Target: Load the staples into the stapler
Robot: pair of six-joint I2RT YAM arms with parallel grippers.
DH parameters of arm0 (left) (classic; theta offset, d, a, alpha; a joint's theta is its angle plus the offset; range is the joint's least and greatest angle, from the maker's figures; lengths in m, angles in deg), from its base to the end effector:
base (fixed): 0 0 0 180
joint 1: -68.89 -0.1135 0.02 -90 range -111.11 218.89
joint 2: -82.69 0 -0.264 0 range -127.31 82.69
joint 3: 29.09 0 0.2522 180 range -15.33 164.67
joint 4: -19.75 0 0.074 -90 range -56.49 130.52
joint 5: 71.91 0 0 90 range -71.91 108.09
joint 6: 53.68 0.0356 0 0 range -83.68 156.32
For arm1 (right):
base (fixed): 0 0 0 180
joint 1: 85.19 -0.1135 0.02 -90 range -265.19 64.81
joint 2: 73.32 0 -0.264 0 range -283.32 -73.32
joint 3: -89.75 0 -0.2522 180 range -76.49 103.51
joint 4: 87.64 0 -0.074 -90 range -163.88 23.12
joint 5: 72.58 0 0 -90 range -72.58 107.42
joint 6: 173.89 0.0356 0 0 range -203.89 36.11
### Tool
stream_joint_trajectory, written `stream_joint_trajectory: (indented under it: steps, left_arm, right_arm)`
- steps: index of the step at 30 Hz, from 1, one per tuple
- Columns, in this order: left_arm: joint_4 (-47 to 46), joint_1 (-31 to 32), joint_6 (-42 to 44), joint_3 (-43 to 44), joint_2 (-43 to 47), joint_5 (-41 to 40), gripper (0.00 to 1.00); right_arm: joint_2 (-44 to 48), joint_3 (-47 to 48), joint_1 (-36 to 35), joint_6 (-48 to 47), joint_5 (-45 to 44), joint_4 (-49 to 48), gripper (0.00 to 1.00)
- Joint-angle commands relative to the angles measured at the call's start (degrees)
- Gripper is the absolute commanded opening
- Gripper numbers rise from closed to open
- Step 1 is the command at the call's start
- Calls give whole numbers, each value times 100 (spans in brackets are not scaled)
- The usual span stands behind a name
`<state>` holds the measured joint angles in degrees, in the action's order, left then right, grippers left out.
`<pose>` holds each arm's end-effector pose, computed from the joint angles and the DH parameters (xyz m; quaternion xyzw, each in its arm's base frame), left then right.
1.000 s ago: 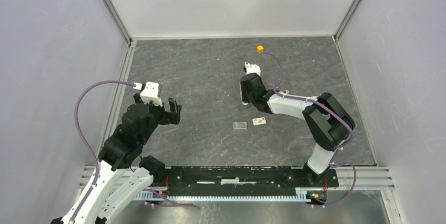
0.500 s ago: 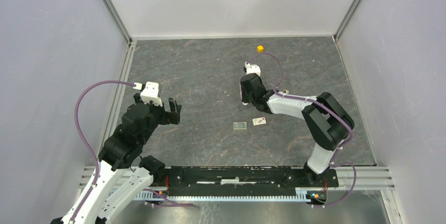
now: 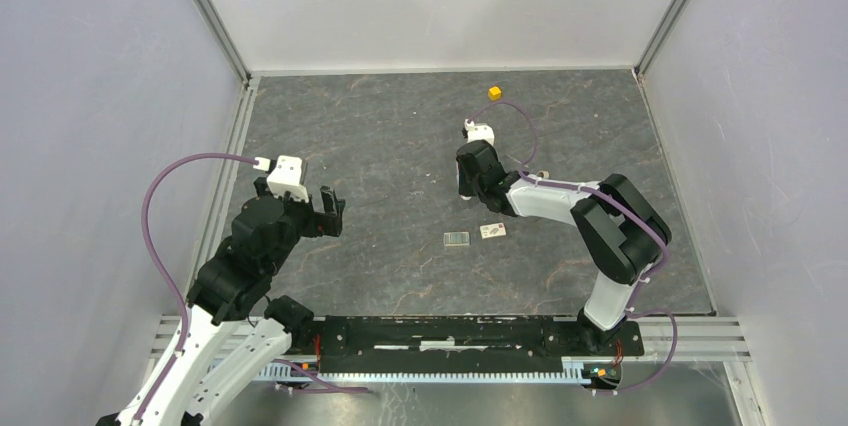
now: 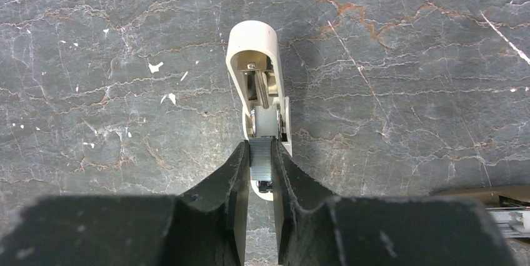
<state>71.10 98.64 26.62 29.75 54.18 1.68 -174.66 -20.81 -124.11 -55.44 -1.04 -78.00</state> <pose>0.0976 -0.0442 0.3281 0.0624 0.8174 -0.0784 0.5673 0.2924 0.2216 0.1676 -0.0166 0.9024 0.1030 0.4182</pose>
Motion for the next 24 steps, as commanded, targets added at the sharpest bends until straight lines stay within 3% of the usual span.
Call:
stream_joint_trajectory:
  steps: [1,24]
  left_arm:
    - [-178,22,240,29,-16,48,100]
    - [-167,21,240,9,108,45,100]
  right_arm:
    - [-83,-5,22,-24,-80,-197,22]
    - [-87,118,54,-373,24,-203,23]
